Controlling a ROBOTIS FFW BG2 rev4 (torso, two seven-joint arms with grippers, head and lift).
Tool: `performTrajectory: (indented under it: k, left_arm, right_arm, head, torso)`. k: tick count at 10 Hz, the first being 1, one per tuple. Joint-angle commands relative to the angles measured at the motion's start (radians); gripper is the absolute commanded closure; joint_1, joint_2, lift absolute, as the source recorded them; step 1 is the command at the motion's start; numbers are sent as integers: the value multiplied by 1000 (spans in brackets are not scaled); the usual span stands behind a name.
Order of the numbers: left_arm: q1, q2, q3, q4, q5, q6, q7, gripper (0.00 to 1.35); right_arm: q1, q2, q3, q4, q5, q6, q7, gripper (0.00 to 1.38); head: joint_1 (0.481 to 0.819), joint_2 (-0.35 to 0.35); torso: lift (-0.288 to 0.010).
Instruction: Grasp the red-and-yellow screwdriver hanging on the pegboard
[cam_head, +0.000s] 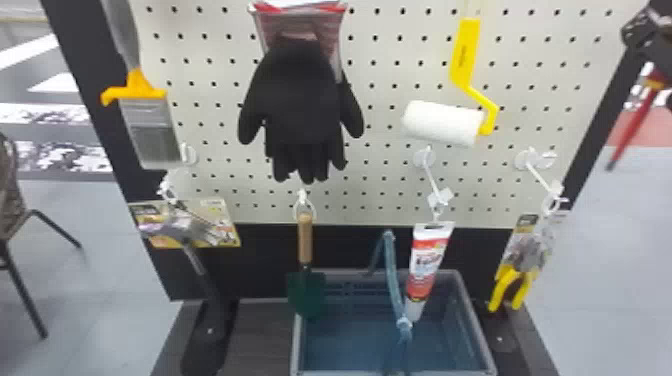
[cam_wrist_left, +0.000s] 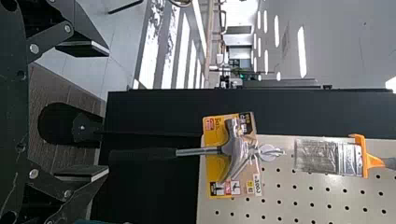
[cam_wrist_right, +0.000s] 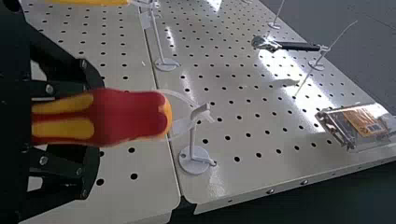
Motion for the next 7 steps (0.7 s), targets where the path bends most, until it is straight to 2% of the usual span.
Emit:
performTrajectory:
  k: [1,7]
  left_arm:
    - [1,0,0,0,0,0,0,383]
    - [6,-2,0,0,0,0,0,383]
  right_arm:
    - [2,3,-4,-1,1,1,0,1283]
    - [11,9,-8,-1,-1,7,-2,1283]
  head:
    - [549,0]
    - [549,0]
  torso:
    - [-100]
    - [-100]
